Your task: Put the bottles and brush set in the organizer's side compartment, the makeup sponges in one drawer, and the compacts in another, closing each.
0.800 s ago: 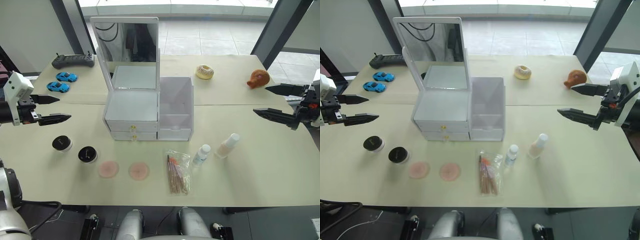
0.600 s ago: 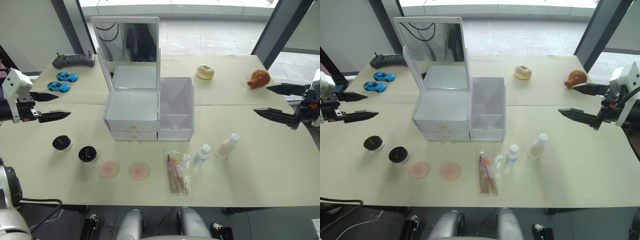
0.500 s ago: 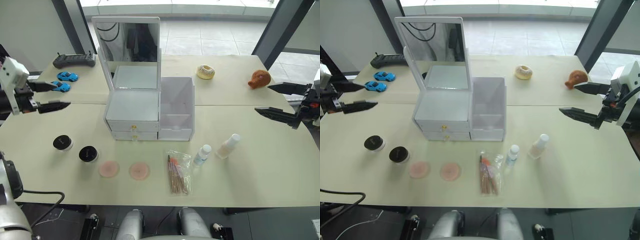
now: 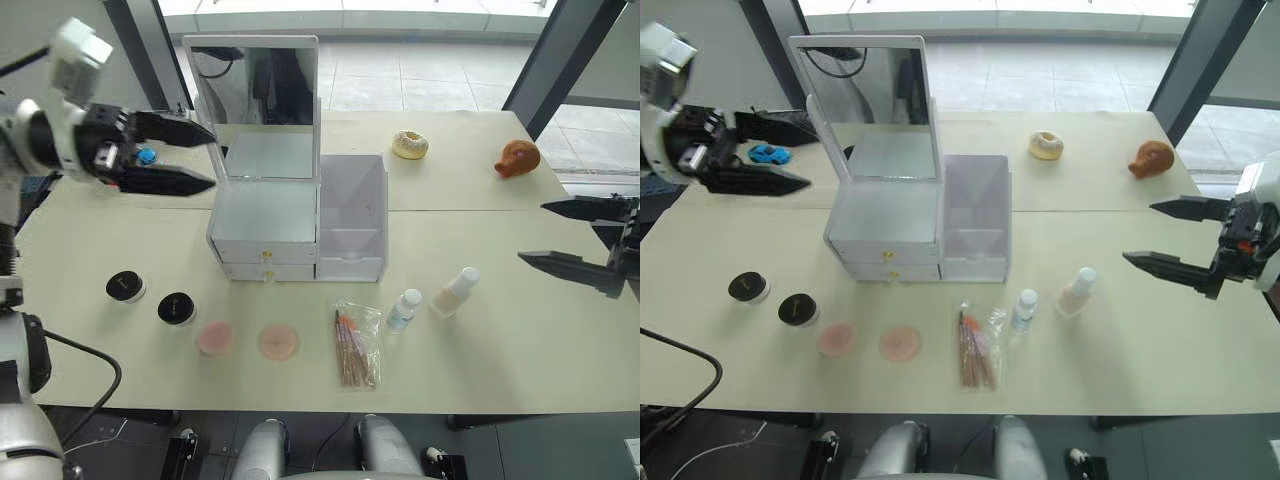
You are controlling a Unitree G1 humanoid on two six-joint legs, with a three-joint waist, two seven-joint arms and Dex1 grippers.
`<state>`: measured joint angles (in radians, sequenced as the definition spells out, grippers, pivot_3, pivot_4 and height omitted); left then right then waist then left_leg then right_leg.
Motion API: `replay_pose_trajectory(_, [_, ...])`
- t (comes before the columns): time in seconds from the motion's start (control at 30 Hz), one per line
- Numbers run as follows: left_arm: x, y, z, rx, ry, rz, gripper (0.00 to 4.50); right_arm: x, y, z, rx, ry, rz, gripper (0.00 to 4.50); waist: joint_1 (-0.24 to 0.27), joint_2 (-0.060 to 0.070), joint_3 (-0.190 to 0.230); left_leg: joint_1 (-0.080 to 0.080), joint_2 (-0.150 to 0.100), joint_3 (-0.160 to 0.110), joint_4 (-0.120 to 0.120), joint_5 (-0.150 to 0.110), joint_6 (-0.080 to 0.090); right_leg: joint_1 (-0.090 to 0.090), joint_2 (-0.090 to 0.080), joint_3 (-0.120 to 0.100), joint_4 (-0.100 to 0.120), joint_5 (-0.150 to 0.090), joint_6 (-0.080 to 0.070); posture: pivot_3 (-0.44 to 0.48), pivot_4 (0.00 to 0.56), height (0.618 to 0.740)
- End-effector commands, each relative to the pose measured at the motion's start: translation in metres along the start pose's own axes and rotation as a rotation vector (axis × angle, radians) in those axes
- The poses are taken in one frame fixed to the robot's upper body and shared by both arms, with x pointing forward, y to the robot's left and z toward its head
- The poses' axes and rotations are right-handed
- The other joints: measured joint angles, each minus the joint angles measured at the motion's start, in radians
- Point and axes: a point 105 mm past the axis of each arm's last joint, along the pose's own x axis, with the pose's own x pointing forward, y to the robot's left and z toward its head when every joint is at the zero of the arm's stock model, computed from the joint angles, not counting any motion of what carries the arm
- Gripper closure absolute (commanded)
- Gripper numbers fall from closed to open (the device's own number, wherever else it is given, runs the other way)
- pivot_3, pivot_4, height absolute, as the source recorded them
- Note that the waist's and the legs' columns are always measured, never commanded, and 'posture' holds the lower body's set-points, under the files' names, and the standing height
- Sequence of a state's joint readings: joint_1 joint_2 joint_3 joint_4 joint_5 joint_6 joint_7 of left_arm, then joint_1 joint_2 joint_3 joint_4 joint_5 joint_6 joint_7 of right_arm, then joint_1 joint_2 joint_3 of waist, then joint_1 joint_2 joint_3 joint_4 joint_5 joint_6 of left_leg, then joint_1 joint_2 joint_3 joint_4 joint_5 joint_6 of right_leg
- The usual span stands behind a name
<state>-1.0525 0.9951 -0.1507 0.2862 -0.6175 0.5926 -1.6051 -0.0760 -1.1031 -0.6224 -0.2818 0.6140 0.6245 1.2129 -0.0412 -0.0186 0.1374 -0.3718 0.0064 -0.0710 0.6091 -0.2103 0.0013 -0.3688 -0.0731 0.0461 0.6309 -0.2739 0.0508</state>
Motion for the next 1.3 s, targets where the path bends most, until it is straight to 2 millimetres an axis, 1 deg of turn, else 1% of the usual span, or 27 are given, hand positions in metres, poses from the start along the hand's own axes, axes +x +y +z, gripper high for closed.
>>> replay_pose_trajectory(0.03, [0.029,-0.016,0.021,0.112,0.008,-0.145,0.02,-0.012,0.018,0.008,-0.004,0.010,-0.044,0.00,0.002,0.000,0.000,-0.001,0.000,0.000,0.000,0.000,0.000,0.000,0.000,0.000,-0.001,0.000,0.000,0.000,0.150,0.740])
replay_pose_trajectory(0.13, [0.055,-0.027,0.022,0.148,0.016,-0.251,0.02,-0.017,0.037,0.001,0.040,0.036,-0.087,0.00,0.002,-0.001,0.000,-0.002,0.000,0.000,0.002,-0.001,0.002,0.000,0.001,0.000,-0.001,0.000,0.000,0.000,0.150,0.740])
replay_pose_trajectory(0.2, [0.066,-0.034,0.023,0.140,-0.006,-0.308,0.02,-0.018,0.046,-0.002,0.055,0.039,-0.132,0.00,0.000,-0.001,0.000,-0.001,0.000,0.000,0.003,-0.002,0.003,0.001,0.001,0.001,-0.001,0.000,0.000,0.000,0.150,0.740])
replay_pose_trajectory(0.3, [0.076,-0.040,0.020,0.142,-0.010,-0.350,0.02,-0.017,0.054,-0.009,0.085,0.045,-0.185,0.00,-0.004,-0.001,0.000,-0.001,0.001,0.000,0.002,-0.002,0.004,0.001,0.002,0.002,-0.001,-0.002,0.002,0.000,0.150,0.740])
replay_pose_trajectory(0.37, [0.076,-0.041,0.022,0.132,-0.018,-0.351,0.02,-0.015,0.057,-0.011,0.097,0.041,-0.205,0.00,-0.005,-0.001,0.000,-0.001,0.001,0.001,0.002,-0.002,0.004,0.001,0.003,0.004,-0.001,-0.003,0.005,0.000,0.150,0.740])
replay_pose_trajectory(0.4, [0.075,-0.040,0.024,0.128,-0.021,-0.344,0.02,-0.014,0.058,-0.012,0.104,0.037,-0.213,0.00,-0.005,-0.001,0.000,-0.001,0.001,0.002,0.002,-0.003,0.005,0.001,0.004,0.006,-0.001,-0.003,0.005,0.000,0.150,0.740])
replay_pose_trajectory(0.5, [0.063,-0.031,0.023,0.129,0.015,-0.266,0.02,-0.006,0.055,-0.011,0.136,-0.010,-0.234,0.00,-0.006,-0.002,0.000,0.001,0.003,0.003,0.002,-0.004,0.007,0.001,0.006,0.009,-0.001,-0.003,0.005,0.000,0.150,0.740])
replay_pose_trajectory(0.63, [0.036,-0.021,0.013,0.129,0.089,-0.136,0.02,0.009,0.056,-0.016,0.152,-0.009,-0.186,0.00,-0.005,-0.002,0.000,0.003,0.007,0.010,0.002,-0.006,0.009,0.001,0.010,0.014,-0.001,-0.003,0.005,0.000,0.150,0.740])
replay_pose_trajectory(0.73, [0.015,-0.020,0.001,0.104,0.167,-0.067,0.02,0.020,0.052,-0.023,0.199,-0.018,-0.169,0.00,-0.007,-0.002,0.001,0.003,0.009,0.013,0.002,-0.007,0.012,0.000,0.013,0.019,-0.001,-0.003,0.004,0.000,0.150,0.740])
replay_pose_trajectory(0.8, [0.006,-0.022,0.000,0.090,0.175,-0.034,0.02,0.029,0.048,-0.030,0.203,-0.008,-0.156,0.00,-0.004,-0.002,0.001,0.004,0.009,0.015,0.002,-0.007,0.012,0.000,0.013,0.020,-0.001,-0.003,0.004,0.000,0.150,0.740])
replay_pose_trajectory(0.93, [0.004,-0.033,0.004,0.070,0.138,-0.024,0.02,0.046,0.044,-0.039,0.265,-0.038,-0.115,0.00,0.001,-0.004,0.001,0.003,0.009,0.015,0.003,-0.008,0.013,-0.002,0.013,0.021,-0.002,-0.003,0.004,0.000,0.150,0.740])
replay_pose_trajectory(1.03, [0.003,-0.036,-0.001,0.069,0.152,-0.007,0.02,0.059,0.041,-0.051,0.273,-0.028,-0.106,0.00,0.002,-0.005,0.000,0.003,0.009,0.015,0.004,-0.008,0.014,-0.002,0.013,0.021,-0.003,-0.002,0.003,0.000,0.150,0.740])
replay_pose_trajectory(1.13, [0.000,-0.034,-0.003,0.062,0.149,0.020,0.02,0.064,0.033,-0.058,0.269,-0.030,-0.131,0.00,0.001,-0.005,0.000,0.003,0.009,0.015,0.004,-0.008,0.014,-0.002,0.013,0.021,-0.002,-0.003,0.003,0.000,0.150,0.740])
replay_pose_trajectory(1.3, [-0.007,-0.035,-0.003,0.066,0.163,0.057,0.02,0.066,0.025,-0.070,0.253,-0.017,-0.151,0.00,-0.003,-0.005,0.000,0.003,0.009,0.016,0.003,-0.008,0.014,-0.003,0.014,0.021,-0.002,-0.002,0.003,0.000,0.150,0.740])
